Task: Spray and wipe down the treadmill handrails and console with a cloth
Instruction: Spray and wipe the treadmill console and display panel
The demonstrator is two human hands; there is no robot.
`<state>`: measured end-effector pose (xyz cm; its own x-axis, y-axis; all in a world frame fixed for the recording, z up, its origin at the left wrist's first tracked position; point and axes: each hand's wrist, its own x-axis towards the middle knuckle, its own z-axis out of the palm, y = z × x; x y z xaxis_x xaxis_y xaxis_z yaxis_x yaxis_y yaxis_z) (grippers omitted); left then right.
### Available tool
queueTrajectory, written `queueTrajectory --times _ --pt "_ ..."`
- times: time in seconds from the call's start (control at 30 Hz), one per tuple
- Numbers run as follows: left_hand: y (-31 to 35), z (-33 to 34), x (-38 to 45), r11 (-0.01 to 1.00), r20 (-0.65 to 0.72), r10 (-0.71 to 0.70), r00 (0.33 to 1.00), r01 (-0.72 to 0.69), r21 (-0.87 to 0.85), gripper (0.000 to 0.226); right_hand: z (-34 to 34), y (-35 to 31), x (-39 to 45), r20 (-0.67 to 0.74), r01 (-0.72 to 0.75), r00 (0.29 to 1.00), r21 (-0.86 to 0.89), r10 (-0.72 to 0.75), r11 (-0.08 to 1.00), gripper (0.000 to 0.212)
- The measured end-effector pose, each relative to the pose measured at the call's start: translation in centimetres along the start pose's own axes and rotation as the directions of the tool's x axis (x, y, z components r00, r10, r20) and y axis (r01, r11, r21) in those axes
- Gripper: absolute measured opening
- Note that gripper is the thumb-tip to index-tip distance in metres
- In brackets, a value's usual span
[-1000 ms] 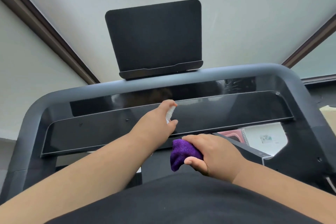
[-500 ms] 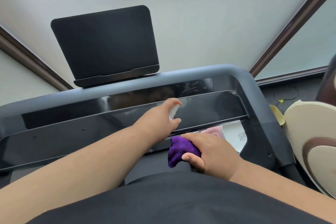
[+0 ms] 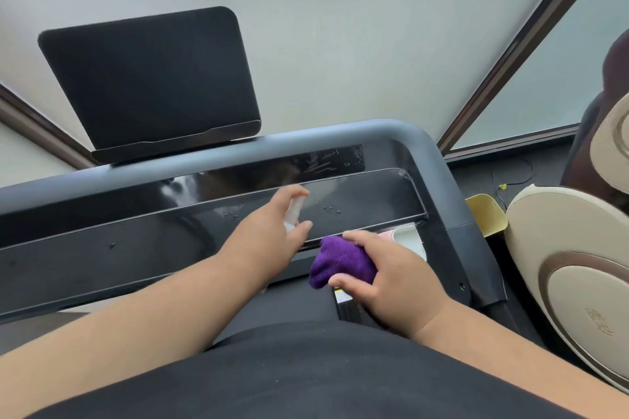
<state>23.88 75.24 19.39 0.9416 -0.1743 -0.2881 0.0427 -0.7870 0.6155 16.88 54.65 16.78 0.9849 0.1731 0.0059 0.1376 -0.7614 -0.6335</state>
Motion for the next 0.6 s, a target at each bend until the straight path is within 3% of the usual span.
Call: queueTrajectory --times 0.13,0.27,0.33,0.4,0.47,0.6 --pt "-1.8 -0.3 -3.5 0.993 -0.039 -0.076 0.996 0.072 -0.098 0.042 -1.8 1.0 2.5 -0.221 -0.026 0.974 0.123 0.053 0.992 0.073" --pt "-3.0 -0.8 -5.6 0.984 -0.093 -0.095 0.991 0.08 -0.157 0.043 -2.2 1.1 5.9 -0.284 0.136 0.952 0.061 -0.113 0.989 0.058" --pt "-3.7 -1.1 -6.2 0.978 -0.125 -0.093 0.988 0.067 -0.196 0.046 -0.6 0.2 7.3 -0.193 0.17 0.966 -0.014 -0.169 0.985 0.063" --pt "-4.3 -1.2 -6.7 0.974 -0.146 -0.096 0.985 0.063 -0.216 0.05 1.9 -1.5 8.4 0.023 0.122 0.993 -0.162 -0.12 0.979 0.068" --pt "-5.0 -1.2 -7.1 0.975 -0.156 -0.108 0.982 0.074 -0.211 0.058 4.7 -3.0 9.1 0.246 0.12 0.969 -0.385 -0.024 0.915 0.063" --pt "-6.2 -0.9 -7.8 0.978 -0.183 -0.119 0.976 0.084 -0.191 0.075 6.6 -4.2 9.6 0.338 0.207 0.94 -0.477 -0.039 0.854 0.06"
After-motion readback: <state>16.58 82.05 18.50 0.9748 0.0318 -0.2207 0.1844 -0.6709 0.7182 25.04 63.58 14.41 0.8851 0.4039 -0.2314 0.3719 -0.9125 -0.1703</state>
